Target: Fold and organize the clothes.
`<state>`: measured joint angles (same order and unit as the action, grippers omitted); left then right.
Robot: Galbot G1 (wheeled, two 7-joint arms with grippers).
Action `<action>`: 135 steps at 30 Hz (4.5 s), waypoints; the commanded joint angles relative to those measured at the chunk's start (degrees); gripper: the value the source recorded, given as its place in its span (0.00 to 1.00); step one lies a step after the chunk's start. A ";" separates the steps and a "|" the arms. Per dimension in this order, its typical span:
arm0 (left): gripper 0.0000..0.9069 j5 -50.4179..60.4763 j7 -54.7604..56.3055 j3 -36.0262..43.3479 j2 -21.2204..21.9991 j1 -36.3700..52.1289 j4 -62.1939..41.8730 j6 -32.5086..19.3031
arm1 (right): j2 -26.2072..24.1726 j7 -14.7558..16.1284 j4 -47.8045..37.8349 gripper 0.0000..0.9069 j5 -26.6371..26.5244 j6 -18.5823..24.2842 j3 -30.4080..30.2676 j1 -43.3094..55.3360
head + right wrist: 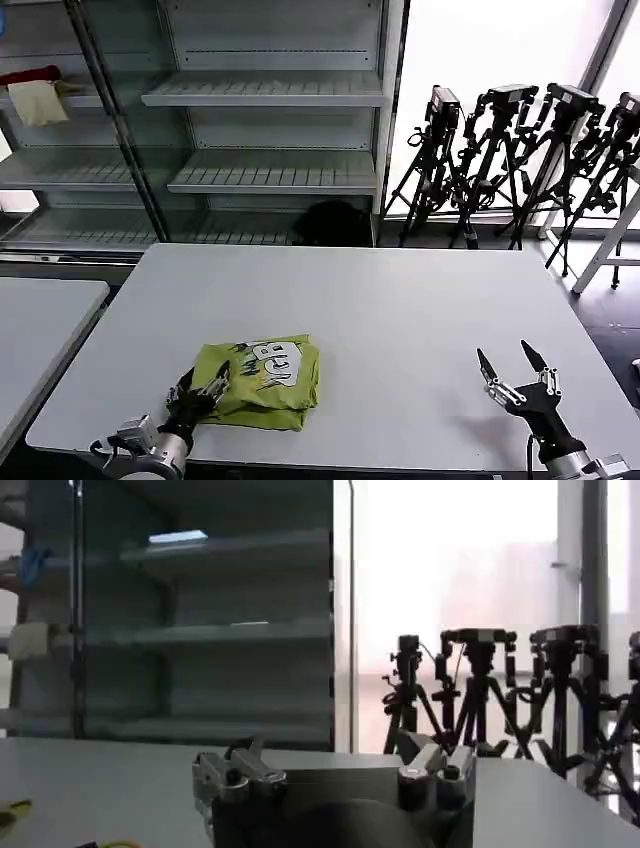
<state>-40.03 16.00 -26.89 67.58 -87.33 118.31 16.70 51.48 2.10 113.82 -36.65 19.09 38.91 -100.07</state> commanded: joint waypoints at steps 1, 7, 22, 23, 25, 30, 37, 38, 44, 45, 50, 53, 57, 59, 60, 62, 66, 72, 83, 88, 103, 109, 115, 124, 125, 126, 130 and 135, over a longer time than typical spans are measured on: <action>0.00 -1.44 -2.38 0.54 0.05 0.08 -2.96 -3.40 | -0.01 0.02 -0.05 1.00 -0.05 0.16 0.11 -0.16; 0.00 -0.53 -2.95 1.23 -0.24 0.03 -4.11 -3.02 | -0.05 0.02 0.15 1.00 -0.02 0.21 0.30 -0.37; 0.00 -0.91 -1.76 -7.24 -12.65 0.83 1.45 -3.29 | -0.61 -0.14 1.08 1.00 -0.05 -0.17 0.39 0.16; 0.00 -1.24 -1.77 -8.19 -13.97 0.70 1.40 -3.28 | -0.65 -0.12 1.11 1.00 -0.05 -0.17 0.39 0.20; 0.00 -2.66 -2.05 -14.92 -18.02 0.33 0.74 -3.29 | -0.78 -0.14 1.18 1.00 -0.14 -0.17 0.38 0.36; 0.00 -1.41 -7.16 -30.60 -26.78 0.02 -2.14 -1.75 | -0.71 -0.14 1.15 1.00 -0.13 -0.17 0.09 0.63; 0.00 12.71 -19.04 -33.48 -30.70 1.77 0.48 -3.24 | -0.52 -0.14 1.53 1.00 -0.17 -0.14 0.43 0.37; 0.00 14.60 -20.31 -31.14 -29.66 1.11 1.51 -4.17 | -0.44 -0.11 1.67 1.00 -0.13 -0.15 0.42 0.32; 0.00 30.54 -22.37 3.02 -17.29 2.66 -7.79 -15.48 | 0.12 0.04 2.28 1.00 0.01 -0.16 0.58 -0.10; 0.00 33.81 -22.49 8.64 -15.18 3.86 -11.48 -18.24 | 0.17 0.10 2.34 1.00 0.00 -0.15 0.67 -0.27; 0.00 36.10 -22.62 18.19 -7.90 9.24 -11.37 -18.59 | 0.14 0.20 2.15 1.00 0.08 -0.14 0.73 -0.44; 0.01 31.29 -20.88 19.83 -8.38 13.18 -7.43 -14.34 | 0.27 0.23 2.20 1.00 0.19 -0.17 0.47 -0.27; 0.03 23.74 -17.23 20.25 -11.44 18.15 -2.90 -8.04 | 0.52 0.28 1.90 1.00 0.52 -0.18 0.05 0.12; 0.03 21.53 -15.06 20.79 -12.28 19.92 -2.65 -5.66 | 0.55 0.29 1.80 1.00 0.53 -0.16 -0.03 0.20; 0.03 20.74 -13.21 21.74 -12.68 21.19 -2.91 -4.39 | 0.59 0.31 1.73 1.00 0.53 -0.17 -0.16 0.36; 0.04 20.35 -10.88 23.19 -12.87 22.70 -3.73 -3.05 | 0.71 0.25 1.80 1.00 0.73 -0.26 -0.28 0.54; 1.00 19.63 -1.18 30.66 -10.89 29.12 -5.44 0.61 | 0.85 0.24 2.19 1.00 1.18 -1.10 -0.41 1.10; 1.00 17.42 6.96 35.40 -7.78 37.17 -6.55 -0.07 | 1.14 -0.02 2.36 1.00 1.79 -1.96 -0.98 1.94; 1.00 20.20 5.08 22.74 -11.60 27.42 5.94 6.57 | 3.19 -7.18 5.86 1.00 1.19 -17.76 -10.81 10.78; 1.00 26.91 1.90 13.98 -13.19 13.42 12.34 9.55 | 8.08 -11.79 7.34 1.00 3.16 -28.44 -26.25 25.69; 1.00 29.31 -2.52 2.82 -6.04 -1.03 15.69 7.66 | 24.61 -26.85 -10.66 1.00 -2.82 -38.05 -48.74 46.50; 1.00 30.32 -2.66 2.92 -5.84 -0.64 14.84 7.51 | 24.91 -26.31 -12.08 1.00 -2.65 -38.27 -49.27 46.42; 1.00 30.21 -2.73 2.39 -6.12 -0.19 14.42 7.47 | 25.23 -26.96 -12.94 0.94 -2.08 -38.65 -49.89 46.51; 1.00 29.78 -2.74 2.15 -5.96 -0.17 13.82 7.44 | 25.06 -28.11 -11.70 0.00 -1.81 -38.44 -50.39 46.74; 1.00 29.69 -2.75 2.18 -5.91 -0.16 13.82 7.45 | 25.01 -28.30 -11.58 0.00 -1.70 -38.44 -50.40 46.69; 1.00 29.65 -2.74 2.23 -5.89 -0.17 13.84 7.44 | 24.96 -28.36 -11.50 0.00 -1.62 -38.44 -50.39 46.66; 1.00 29.63 -2.76 2.41 -5.79 -0.24 14.07 7.51 | 24.57 -28.75 -11.23 0.00 -1.18 -38.24 -50.36 46.45; 1.00 29.50 -2.73 2.26 -5.81 -0.45 14.14 7.51 | 23.88 -29.13 -9.95 0.00 -0.74 -38.21 -50.12 46.43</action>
<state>-10.67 13.36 -24.08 61.52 -87.10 132.19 24.08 75.22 -26.14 103.22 -37.74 -18.63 -10.41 -54.46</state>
